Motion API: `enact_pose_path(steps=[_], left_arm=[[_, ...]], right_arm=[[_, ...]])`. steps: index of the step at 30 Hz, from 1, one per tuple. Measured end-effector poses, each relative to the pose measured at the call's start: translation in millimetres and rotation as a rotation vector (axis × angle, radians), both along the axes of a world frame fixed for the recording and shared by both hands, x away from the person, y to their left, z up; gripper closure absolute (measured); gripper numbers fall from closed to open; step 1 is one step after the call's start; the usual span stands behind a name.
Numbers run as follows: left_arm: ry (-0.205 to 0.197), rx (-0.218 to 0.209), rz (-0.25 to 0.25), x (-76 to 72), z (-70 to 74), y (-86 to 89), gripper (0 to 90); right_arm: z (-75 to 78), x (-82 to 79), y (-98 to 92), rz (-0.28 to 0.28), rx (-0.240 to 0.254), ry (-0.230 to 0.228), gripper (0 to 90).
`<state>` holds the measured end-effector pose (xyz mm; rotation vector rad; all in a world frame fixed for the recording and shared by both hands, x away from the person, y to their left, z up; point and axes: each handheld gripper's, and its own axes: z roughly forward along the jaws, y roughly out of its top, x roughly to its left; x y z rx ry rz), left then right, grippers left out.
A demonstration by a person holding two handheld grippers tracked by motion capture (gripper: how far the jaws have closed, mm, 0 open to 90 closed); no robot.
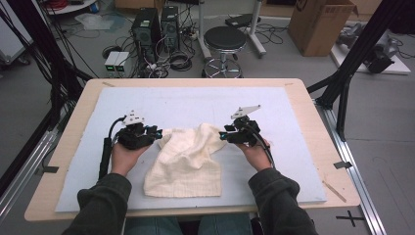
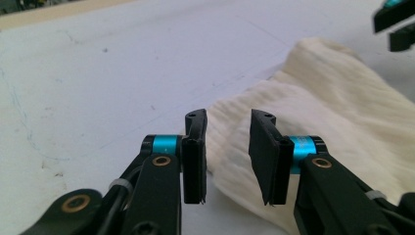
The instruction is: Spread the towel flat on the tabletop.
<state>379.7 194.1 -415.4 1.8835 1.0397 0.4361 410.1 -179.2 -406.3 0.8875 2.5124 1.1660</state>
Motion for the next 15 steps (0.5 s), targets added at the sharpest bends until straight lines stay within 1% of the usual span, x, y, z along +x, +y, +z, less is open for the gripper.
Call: enact_pose_path(steps=[1,2,4,5,6,7,8,10,11,12,13,15], left_arm=[[0.033,0.000,0.021,8.5,-9.2,0.1,69.9],[0.033,0.000,0.021,8.5,-9.2,0.1,69.8],[0.049,-0.010,0.035,12.7,-15.3,-2.0,69.8],[0.061,-0.021,0.036,14.5,-17.5,-3.2,69.4],[0.066,-0.036,0.039,15.9,-19.0,-4.4,69.4],[0.072,-0.037,0.052,18.0,-20.8,-6.6,69.3],[0.079,-0.028,0.062,20.4,-22.1,-8.9,69.3],[0.086,-0.002,0.067,24.6,-23.6,-12.8,69.3],[0.088,0.011,0.068,26.5,-23.9,-15.1,69.3],[0.092,0.029,0.068,27.8,-23.9,-16.5,69.3],[0.096,0.054,0.064,30.3,-24.4,-19.1,68.8],[0.105,0.077,0.057,32.2,-25.4,-21.3,68.7]], right_arm=[[-9.8,-0.5,0.4,-0.015,-0.020,0.015,60.7],[-9.8,-0.5,0.4,-0.015,-0.020,0.015,60.7],[-17.1,-0.2,-0.3,-0.022,-0.018,0.030,60.7],[-21.6,0.3,0.2,-0.031,-0.009,0.043,60.7],[-21.6,0.3,0.2,-0.031,-0.009,0.043,60.7],[-22.8,0.8,0.5,-0.032,-0.016,0.044,60.7],[-24.9,1.8,2.3,-0.039,-0.021,0.046,60.8],[-25.4,1.7,3.4,-0.043,-0.029,0.045,60.8],[-27.0,2.2,4.9,-0.042,-0.042,0.040,61.6],[-27.0,2.2,4.9,-0.042,-0.042,0.040,61.6],[-30.4,2.7,7.1,-0.043,-0.069,0.049,62.5],[-32.0,2.7,7.4,-0.045,-0.076,0.051,63.1]])
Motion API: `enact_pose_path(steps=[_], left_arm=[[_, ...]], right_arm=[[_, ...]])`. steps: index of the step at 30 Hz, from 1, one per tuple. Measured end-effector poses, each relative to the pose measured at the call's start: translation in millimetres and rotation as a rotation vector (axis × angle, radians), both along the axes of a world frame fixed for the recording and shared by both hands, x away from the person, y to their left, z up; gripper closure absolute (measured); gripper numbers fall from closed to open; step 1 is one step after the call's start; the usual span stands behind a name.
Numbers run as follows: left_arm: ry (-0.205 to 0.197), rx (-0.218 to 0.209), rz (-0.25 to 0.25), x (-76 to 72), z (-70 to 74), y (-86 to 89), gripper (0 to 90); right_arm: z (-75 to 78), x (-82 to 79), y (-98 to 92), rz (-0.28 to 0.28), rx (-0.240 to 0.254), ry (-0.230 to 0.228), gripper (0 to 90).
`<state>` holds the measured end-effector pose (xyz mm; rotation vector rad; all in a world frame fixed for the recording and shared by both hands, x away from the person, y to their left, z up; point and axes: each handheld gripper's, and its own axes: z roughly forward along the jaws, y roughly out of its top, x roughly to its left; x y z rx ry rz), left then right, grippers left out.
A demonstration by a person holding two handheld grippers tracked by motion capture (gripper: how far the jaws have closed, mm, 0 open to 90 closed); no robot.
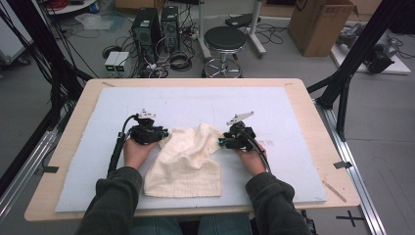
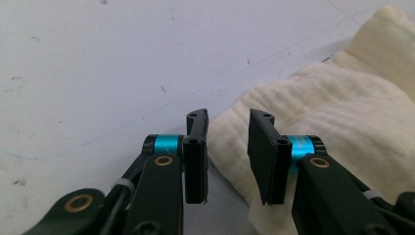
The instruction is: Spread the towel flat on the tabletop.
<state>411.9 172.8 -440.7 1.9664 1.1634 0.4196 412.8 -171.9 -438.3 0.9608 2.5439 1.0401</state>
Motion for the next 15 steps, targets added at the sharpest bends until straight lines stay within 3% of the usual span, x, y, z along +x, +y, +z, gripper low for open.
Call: enact_pose_path(steps=[1,5,6,8,10,11,13,14,15], left_arm=[[0.004,0.007,0.004,0.1,-0.8,-0.6,68.7],[0.003,0.045,0.008,-0.1,-1.5,-0.5,70.9],[-0.009,0.065,0.009,-0.7,-1.5,-2.1,73.3],[-0.009,0.067,0.013,-0.8,-1.5,-2.2,74.6],[-0.008,0.061,0.001,-0.6,-1.7,-2.2,83.9],[-0.008,0.059,-0.003,-0.9,-1.7,-2.6,83.9],[-0.031,0.098,-0.025,-3.3,0.0,-4.2,87.0],[-0.031,0.098,-0.025,-3.3,0.0,-4.2,87.3],[-0.045,0.125,-0.036,-5.6,2.3,-3.8,87.4]], right_arm=[[-2.3,-0.6,-2.3,-0.009,0.030,-0.002,64.1],[-3.2,-0.1,-4.2,-0.008,0.044,-0.002,67.7],[-3.1,0.2,-4.3,0.005,0.043,-0.001,72.6],[-3.4,0.5,-4.2,0.011,0.046,-0.002,75.5],[-3.8,1.3,-3.2,0.034,0.050,-0.007,82.6],[-3.8,1.3,-3.2,0.034,0.050,-0.007,82.6],[-2.2,0.4,-2.4,0.049,0.038,-0.021,84.0],[-2.2,0.4,-2.4,0.049,0.038,-0.021,84.0],[2.2,-1.3,-3.3,0.056,0.055,-0.044,84.1]])
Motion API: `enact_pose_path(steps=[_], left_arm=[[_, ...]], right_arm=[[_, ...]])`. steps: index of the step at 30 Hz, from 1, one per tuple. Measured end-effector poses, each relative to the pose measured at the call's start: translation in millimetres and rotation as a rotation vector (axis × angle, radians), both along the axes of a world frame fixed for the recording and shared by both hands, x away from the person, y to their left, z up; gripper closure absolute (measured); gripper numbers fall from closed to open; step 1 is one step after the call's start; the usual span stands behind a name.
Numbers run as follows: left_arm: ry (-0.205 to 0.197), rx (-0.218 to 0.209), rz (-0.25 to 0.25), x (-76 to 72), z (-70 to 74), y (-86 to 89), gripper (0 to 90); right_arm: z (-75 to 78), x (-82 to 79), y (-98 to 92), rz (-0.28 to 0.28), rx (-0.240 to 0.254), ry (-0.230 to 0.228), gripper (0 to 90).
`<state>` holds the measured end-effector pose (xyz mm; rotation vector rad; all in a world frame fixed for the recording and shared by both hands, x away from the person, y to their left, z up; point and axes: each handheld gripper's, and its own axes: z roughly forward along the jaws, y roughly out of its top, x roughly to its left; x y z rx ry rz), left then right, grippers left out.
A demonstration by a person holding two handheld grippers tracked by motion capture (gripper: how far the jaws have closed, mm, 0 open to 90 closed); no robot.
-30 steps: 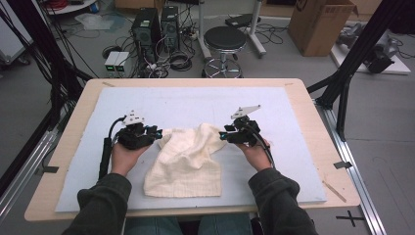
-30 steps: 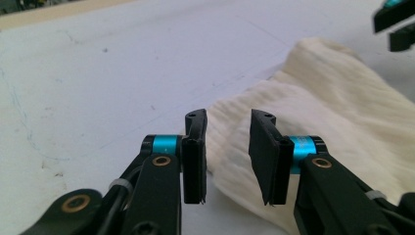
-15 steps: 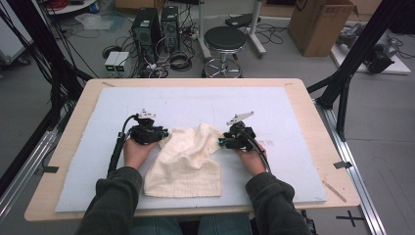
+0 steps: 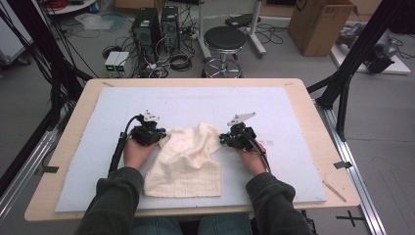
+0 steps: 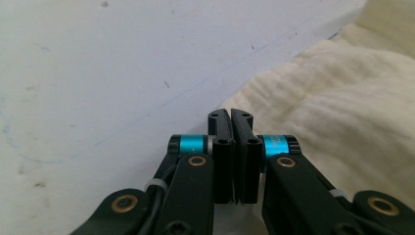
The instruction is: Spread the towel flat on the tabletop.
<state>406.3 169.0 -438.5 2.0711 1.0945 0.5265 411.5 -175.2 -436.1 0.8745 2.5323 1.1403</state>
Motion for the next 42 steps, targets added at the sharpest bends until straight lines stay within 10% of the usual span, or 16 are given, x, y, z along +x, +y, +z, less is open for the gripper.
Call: enact_pose_path(steps=[10,14,20,42], left_arm=[[-0.112,-0.074,0.053,-0.4,27.6,23.1,87.9],[-0.151,-0.105,0.142,26.8,39.3,24.4,70.6],[-0.108,-0.113,0.109,34.1,47.2,29.2,62.7],[-0.130,-0.156,-0.184,-94.2,31.3,37.9,59.5]], right_arm=[[54.8,4.2,-13.7,0.036,-0.052,-0.105,84.6],[77.1,62.0,-15.0,-0.089,-0.132,-0.145,72.3],[79.9,78.6,-17.2,-0.130,-0.030,-0.105,62.8],[53.1,-51.2,-31.2,0.117,0.078,-0.066,52.0]])
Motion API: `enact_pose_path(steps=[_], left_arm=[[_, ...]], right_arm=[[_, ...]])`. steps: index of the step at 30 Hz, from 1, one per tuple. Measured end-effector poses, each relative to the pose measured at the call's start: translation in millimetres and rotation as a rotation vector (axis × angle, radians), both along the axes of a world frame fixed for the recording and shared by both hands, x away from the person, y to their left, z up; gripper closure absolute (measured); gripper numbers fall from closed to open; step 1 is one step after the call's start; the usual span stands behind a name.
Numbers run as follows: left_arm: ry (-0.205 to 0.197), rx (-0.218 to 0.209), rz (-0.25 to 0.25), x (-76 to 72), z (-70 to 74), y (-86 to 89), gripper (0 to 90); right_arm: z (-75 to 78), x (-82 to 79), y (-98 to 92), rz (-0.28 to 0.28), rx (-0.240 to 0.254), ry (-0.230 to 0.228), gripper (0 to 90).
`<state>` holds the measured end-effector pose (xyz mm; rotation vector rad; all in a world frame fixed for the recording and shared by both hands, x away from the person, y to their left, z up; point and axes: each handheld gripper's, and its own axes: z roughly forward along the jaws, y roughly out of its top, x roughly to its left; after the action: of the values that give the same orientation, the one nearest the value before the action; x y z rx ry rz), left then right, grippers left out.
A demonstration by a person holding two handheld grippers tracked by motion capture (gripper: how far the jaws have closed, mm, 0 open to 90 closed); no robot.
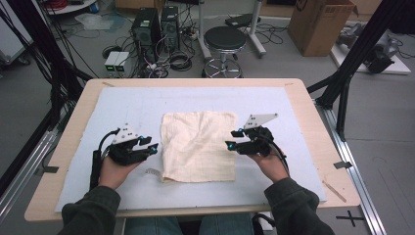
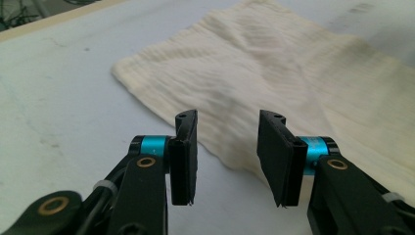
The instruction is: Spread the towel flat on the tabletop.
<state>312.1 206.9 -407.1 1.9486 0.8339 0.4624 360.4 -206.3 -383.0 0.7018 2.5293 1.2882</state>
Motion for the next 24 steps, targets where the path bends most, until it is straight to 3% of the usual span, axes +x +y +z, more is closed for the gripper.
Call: enact_pose_path(steps=[2,4,5,8,10,15,19,24], left_arm=[[-0.002,-0.001,-0.030,-12.1,-1.7,0.4,58.6],[0.011,-0.020,-0.042,-19.5,-4.6,1.0,58.6],[0.020,-0.017,-0.053,-23.0,-7.5,0.2,59.2],[0.050,-0.009,-0.081,-28.3,-17.4,-6.8,59.7],[0.069,0.009,-0.110,-29.7,-23.6,-14.3,59.8],[0.098,0.060,-0.160,-26.2,-29.1,-32.7,60.1],[0.118,0.128,-0.201,-24.4,-35.2,-44.9,61.0],[0.109,0.148,-0.212,-24.2,-36.4,-48.4,65.7]], right_arm=[[-8.8,-17.1,-1.6,0.016,0.004,0.011,53.0],[-12.0,-19.7,-1.8,0.024,0.005,0.011,53.5],[-22.0,-27.1,-1.3,0.040,-0.001,0.026,53.8],[-30.7,-31.3,0.0,0.056,-0.021,0.050,54.1],[-41.3,-34.8,0.6,0.069,-0.038,0.073,55.2],[-48.8,-35.2,4.4,0.087,-0.075,0.090,56.7],[-53.6,-34.3,9.5,0.118,-0.109,0.105,59.3],[-56.0,-34.6,10.1,0.127,-0.128,0.095,65.7]])
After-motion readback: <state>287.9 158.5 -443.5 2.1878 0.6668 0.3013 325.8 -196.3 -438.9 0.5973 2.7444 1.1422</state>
